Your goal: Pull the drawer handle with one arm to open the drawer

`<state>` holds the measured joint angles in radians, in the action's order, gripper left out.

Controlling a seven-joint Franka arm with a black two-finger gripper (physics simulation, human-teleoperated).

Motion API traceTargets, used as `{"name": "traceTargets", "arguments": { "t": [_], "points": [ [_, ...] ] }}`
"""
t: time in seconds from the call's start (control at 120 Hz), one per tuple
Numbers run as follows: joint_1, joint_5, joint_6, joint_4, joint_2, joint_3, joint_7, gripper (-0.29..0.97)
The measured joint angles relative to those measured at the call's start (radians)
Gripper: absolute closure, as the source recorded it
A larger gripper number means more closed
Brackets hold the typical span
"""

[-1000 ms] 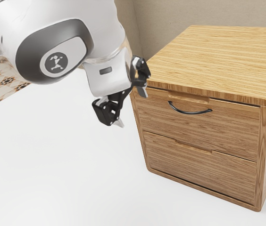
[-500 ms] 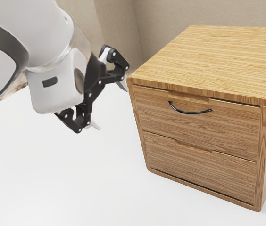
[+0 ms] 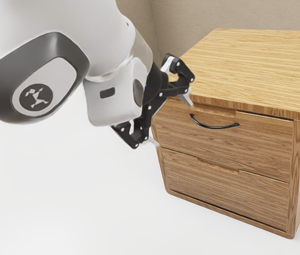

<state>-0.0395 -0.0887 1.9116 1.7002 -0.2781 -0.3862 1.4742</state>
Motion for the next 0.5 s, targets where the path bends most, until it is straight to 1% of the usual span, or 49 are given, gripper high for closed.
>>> {"name": "traceTargets", "arguments": {
  "t": [0.108,0.342,0.5],
  "points": [
    [-0.034,-0.001,0.003,-0.006,0.013,-0.031,0.006,0.02],
    [-0.038,0.0,0.006,-0.019,0.033,-0.038,0.015,0.02],
    [-0.042,0.006,0.01,-0.034,0.037,-0.063,0.019,0.02]
  ]
}}
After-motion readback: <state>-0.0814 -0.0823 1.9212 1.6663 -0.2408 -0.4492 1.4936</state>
